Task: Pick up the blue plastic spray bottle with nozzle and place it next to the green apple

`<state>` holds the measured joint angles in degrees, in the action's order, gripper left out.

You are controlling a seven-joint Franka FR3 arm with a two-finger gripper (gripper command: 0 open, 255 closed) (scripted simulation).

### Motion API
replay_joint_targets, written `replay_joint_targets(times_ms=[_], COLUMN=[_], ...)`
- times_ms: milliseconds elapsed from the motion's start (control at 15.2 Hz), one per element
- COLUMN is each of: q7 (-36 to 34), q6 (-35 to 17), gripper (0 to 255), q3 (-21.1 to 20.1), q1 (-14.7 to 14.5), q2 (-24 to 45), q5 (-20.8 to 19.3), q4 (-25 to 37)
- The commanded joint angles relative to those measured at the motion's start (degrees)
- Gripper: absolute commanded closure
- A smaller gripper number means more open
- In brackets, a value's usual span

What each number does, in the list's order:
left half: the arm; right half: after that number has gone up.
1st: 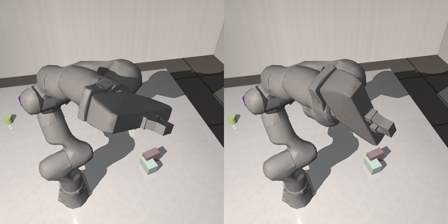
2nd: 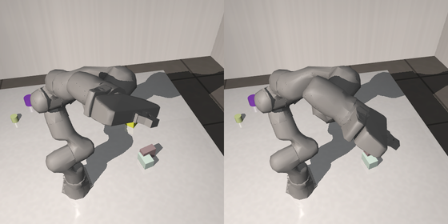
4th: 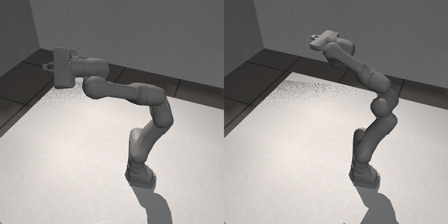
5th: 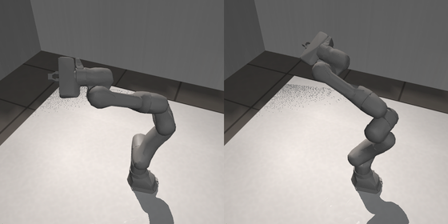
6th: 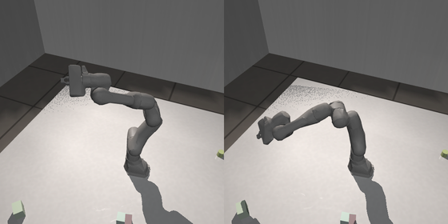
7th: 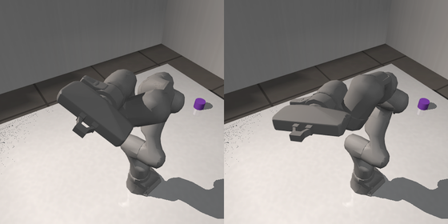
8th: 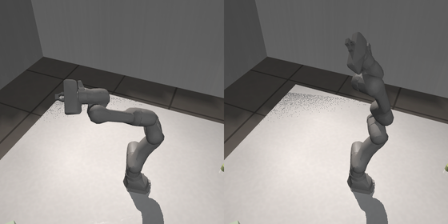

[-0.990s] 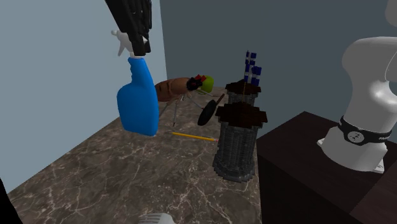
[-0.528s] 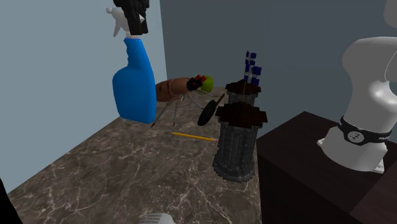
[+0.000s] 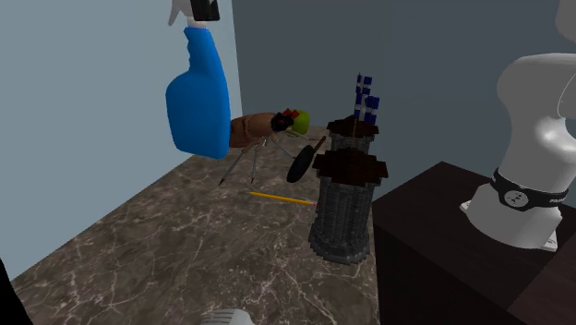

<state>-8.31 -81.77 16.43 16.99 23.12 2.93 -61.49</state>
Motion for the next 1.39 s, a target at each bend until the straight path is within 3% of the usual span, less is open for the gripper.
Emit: replay_joint_targets(times_ms=[0, 594, 1320], q7=[1.46, 9.35, 20.97], q6=[-2.31, -8.00, -10.88], gripper=[255, 255, 255], q3=[0.64, 4.17, 10.06], q1=[0.30, 3.76, 9.71], q2=[-3.87, -17.00, -25.83], q5=[-0.87, -4.51, -8.08], q4=[-6.02, -23.96, -34.21])
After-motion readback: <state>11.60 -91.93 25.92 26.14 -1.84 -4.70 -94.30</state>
